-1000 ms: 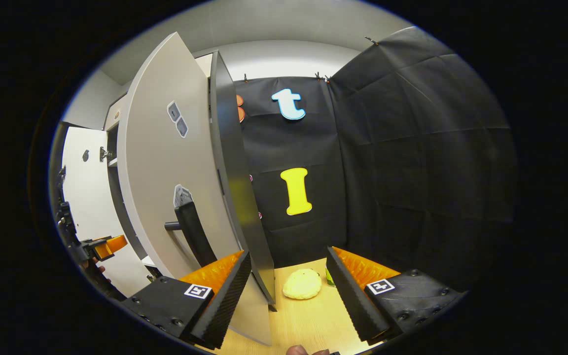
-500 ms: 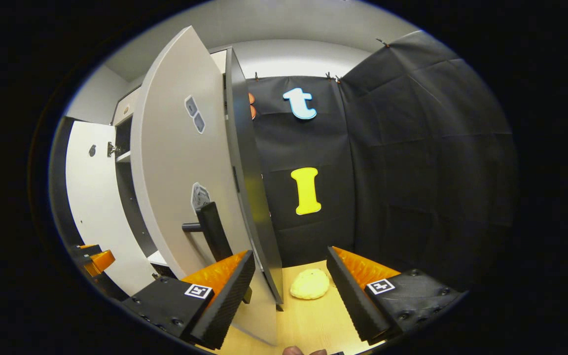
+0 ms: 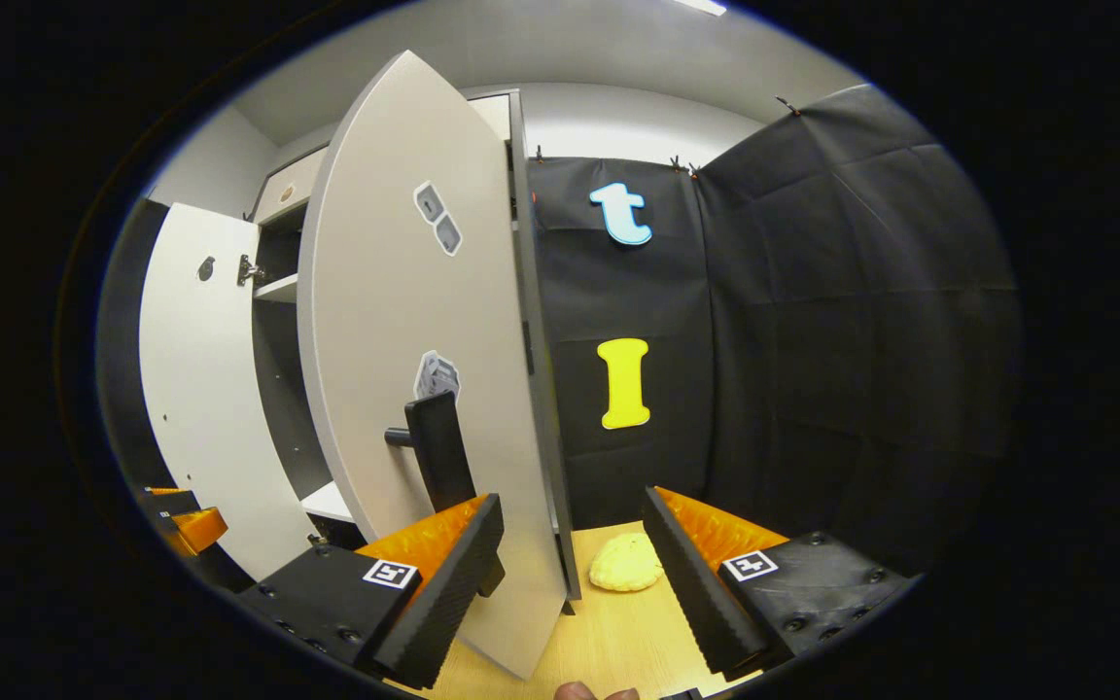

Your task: Grab one shoe with the right hand and put it into the shoe cabinet, grab the other shoe with the left hand and put it into the shoe cabinet; then close the right door with the right hand and the left door with the left hand.

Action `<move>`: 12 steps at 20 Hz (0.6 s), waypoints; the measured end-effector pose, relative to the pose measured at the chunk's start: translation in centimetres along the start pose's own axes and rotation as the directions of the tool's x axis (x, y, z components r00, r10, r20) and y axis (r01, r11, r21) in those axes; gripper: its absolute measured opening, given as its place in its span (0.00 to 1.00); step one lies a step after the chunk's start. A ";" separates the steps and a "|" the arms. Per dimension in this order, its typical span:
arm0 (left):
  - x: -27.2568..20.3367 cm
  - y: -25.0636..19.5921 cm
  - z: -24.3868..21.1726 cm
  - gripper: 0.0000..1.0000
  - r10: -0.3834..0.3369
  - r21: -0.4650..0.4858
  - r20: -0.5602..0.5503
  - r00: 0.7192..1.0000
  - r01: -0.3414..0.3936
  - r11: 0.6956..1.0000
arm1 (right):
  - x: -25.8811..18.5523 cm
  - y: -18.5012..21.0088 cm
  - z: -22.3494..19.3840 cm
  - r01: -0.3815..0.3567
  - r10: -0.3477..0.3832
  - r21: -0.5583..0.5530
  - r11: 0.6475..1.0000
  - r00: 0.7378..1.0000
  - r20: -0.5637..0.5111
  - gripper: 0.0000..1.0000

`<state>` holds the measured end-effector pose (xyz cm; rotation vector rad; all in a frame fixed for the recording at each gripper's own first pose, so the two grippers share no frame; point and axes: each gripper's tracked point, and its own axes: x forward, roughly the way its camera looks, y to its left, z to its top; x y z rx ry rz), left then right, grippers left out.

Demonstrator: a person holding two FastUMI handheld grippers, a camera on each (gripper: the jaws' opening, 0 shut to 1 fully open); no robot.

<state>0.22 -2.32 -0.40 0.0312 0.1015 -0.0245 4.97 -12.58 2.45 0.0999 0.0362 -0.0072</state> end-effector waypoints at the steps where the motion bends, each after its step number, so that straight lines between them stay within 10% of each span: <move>1: 0.0 0.5 -0.1 0.96 0.002 -0.005 0.000 1.000 -0.002 1.000 | 0.0 0.8 0.0 -0.008 0.008 -0.002 1.000 1.000 -0.003 0.98; 12: -1.7 5.9 -1.4 0.96 0.044 -0.024 -0.013 0.999 -0.044 0.999 | 2.7 9.8 -1.4 -0.123 0.124 0.029 0.992 0.992 -0.031 0.98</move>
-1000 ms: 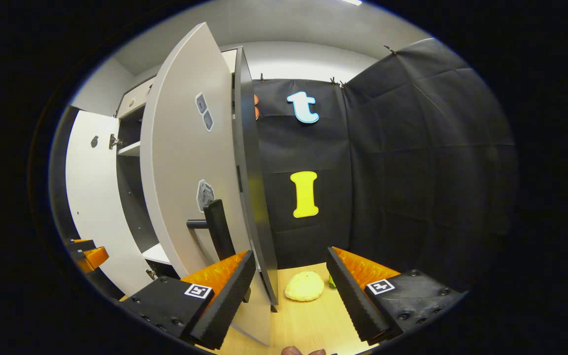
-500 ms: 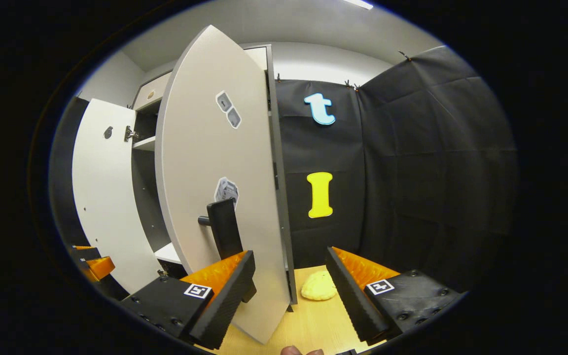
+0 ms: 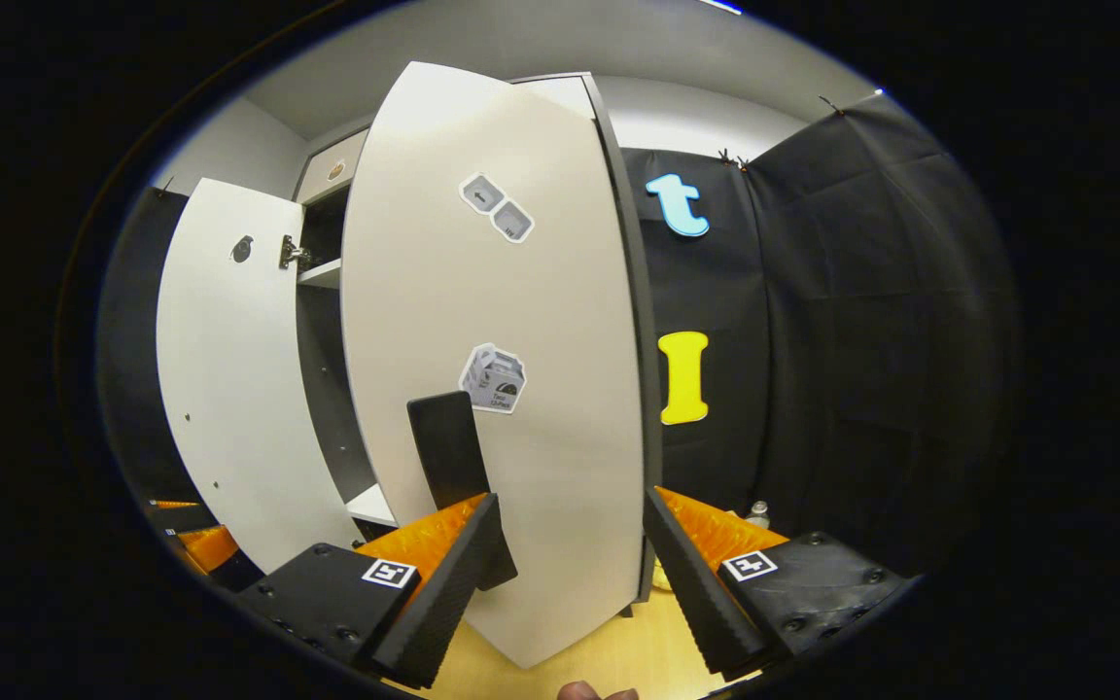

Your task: Grab one shoe with the right hand and put it into the shoe cabinet, grab the other shoe with the left hand and put it into the shoe cabinet; then close the right door with the right hand and the left door with the left hand.

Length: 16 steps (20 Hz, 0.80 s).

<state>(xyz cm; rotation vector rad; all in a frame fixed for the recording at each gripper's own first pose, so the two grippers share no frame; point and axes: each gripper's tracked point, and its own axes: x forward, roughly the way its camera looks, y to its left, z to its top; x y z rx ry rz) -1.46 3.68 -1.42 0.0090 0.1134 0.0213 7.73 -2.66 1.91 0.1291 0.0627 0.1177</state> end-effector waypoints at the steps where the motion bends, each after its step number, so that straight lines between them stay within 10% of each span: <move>1: -0.1 0.5 -0.1 0.96 0.004 -0.002 0.000 1.000 -0.004 1.000 | 0.4 0.8 -0.2 -0.009 0.009 0.003 1.000 1.000 -0.003 1.00; 16: -1.3 9.2 0.0 0.96 0.110 -0.048 -0.015 0.994 -0.110 0.993 | 5.6 5.0 -1.2 -0.026 0.027 -0.019 0.999 1.000 0.005 0.98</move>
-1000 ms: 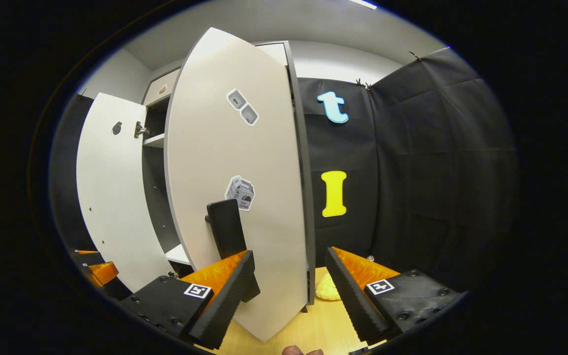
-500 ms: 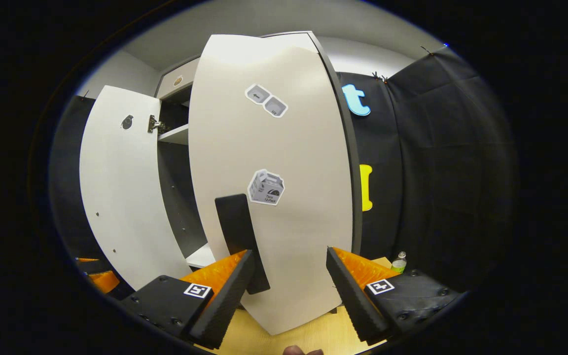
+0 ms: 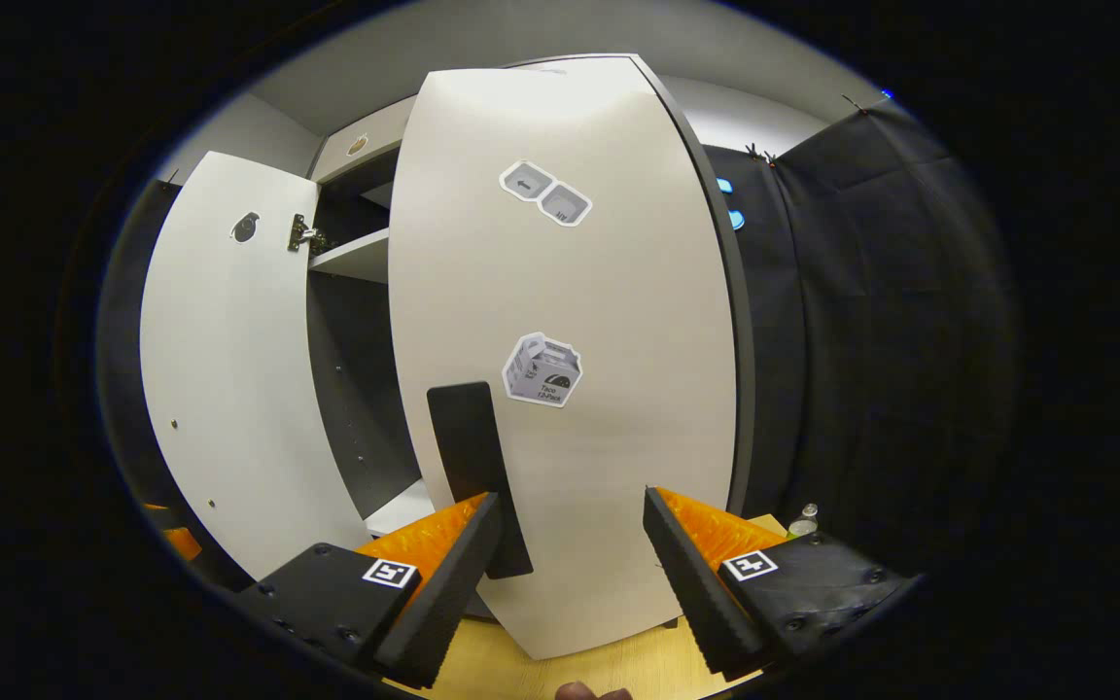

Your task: Grab one shoe with the right hand and put it into the shoe cabinet, grab the other shoe with the left hand and put it into the shoe cabinet; then close the right door with the right hand and the left door with the left hand.

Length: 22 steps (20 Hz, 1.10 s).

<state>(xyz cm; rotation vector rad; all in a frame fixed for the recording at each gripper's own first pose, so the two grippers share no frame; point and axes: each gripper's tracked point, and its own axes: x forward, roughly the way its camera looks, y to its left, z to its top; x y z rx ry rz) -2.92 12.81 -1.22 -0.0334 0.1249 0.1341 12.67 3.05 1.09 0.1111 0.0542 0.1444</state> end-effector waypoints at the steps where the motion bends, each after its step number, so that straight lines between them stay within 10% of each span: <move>1: 0.0 0.8 0.2 0.96 0.010 -0.008 0.002 1.000 -0.010 1.000 | 0.3 0.2 0.0 0.000 0.000 -0.002 1.000 1.000 0.001 0.98; 13: 5.4 12.2 4.2 0.96 0.181 0.038 0.082 0.980 -0.184 0.982 | 0.4 1.0 0.9 0.018 -0.018 -0.001 1.000 1.000 0.015 0.98; 22: 7.0 9.3 4.1 0.92 0.125 0.023 0.071 0.990 -0.127 0.992 | -3.3 -1.8 0.8 0.061 -0.061 -0.014 0.998 0.998 0.000 0.98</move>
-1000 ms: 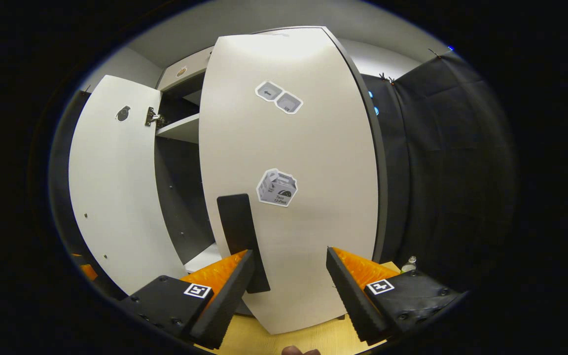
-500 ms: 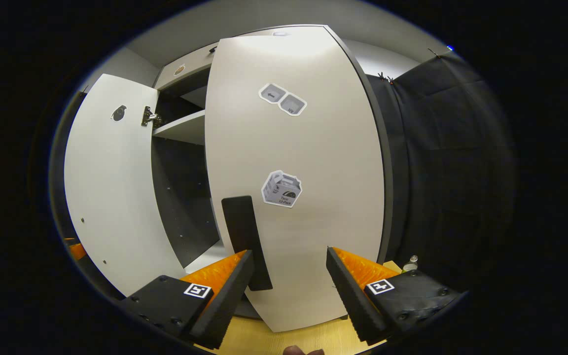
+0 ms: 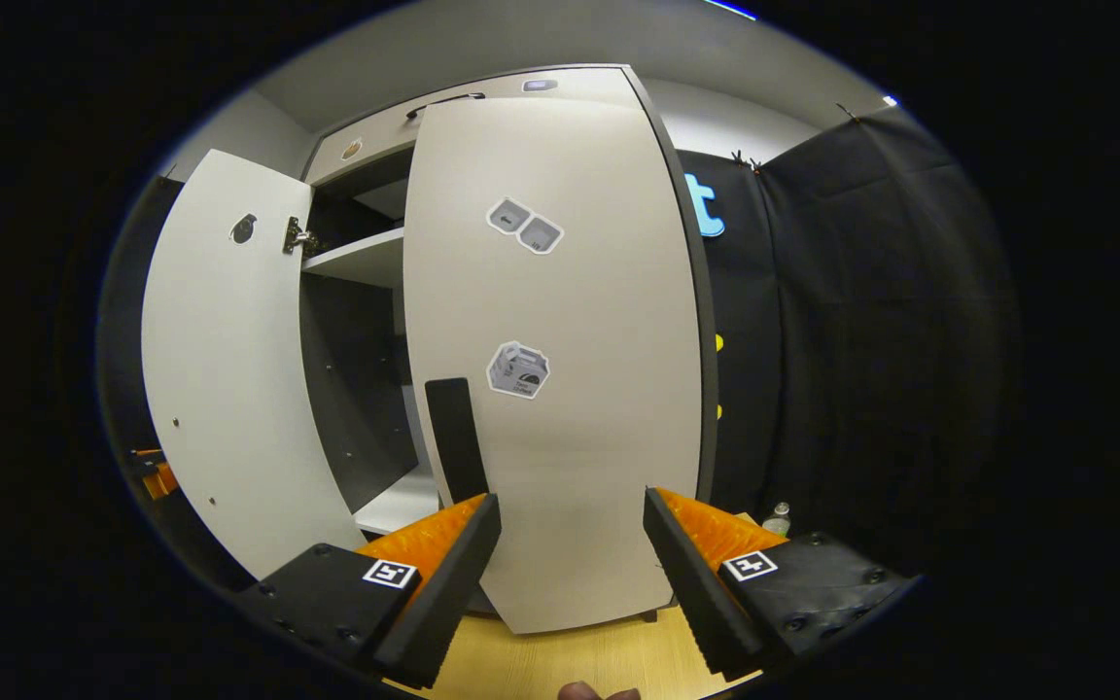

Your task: Grab one shoe with the right hand and put it into the shoe cabinet, grab the other shoe with the left hand and put it into the shoe cabinet; then close the right door with the right hand and the left door with the left hand.

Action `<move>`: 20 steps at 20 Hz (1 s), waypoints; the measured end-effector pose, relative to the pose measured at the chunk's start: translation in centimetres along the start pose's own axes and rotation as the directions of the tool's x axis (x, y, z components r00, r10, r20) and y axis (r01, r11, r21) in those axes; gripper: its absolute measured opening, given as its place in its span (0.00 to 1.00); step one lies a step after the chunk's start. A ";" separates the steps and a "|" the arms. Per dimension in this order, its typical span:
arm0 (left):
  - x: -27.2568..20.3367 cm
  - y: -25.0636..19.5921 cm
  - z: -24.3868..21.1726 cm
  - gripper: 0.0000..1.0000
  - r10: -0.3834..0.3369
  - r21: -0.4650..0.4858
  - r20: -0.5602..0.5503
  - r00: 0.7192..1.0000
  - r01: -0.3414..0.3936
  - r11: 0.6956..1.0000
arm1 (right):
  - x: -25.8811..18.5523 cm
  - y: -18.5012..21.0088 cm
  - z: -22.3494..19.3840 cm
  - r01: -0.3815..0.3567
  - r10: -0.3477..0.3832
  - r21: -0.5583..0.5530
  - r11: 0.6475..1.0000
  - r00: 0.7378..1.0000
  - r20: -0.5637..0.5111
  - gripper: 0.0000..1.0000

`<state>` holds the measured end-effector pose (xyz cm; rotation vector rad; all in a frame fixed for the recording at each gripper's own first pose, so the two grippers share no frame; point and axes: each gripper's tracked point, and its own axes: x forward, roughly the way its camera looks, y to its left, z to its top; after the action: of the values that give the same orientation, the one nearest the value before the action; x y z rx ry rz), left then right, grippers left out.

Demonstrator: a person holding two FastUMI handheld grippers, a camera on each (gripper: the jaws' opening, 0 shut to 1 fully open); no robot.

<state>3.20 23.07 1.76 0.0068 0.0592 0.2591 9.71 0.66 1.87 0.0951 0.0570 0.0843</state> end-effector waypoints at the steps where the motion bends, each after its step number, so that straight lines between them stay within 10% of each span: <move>1: -0.4 -0.7 -0.3 0.92 -0.010 -0.018 -0.005 1.000 0.010 1.000 | -0.3 -0.1 0.1 0.001 -0.001 0.002 1.000 1.000 0.002 0.98; 20: -2.2 -14.1 0.1 0.94 -0.205 -0.032 -0.014 0.979 0.205 0.978 | -1.8 -3.8 1.3 0.001 -0.001 0.044 0.999 1.000 0.007 0.98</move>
<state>4.68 8.91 1.75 -0.0314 0.0728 0.0534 8.35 -3.35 2.88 0.1398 0.0518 0.0815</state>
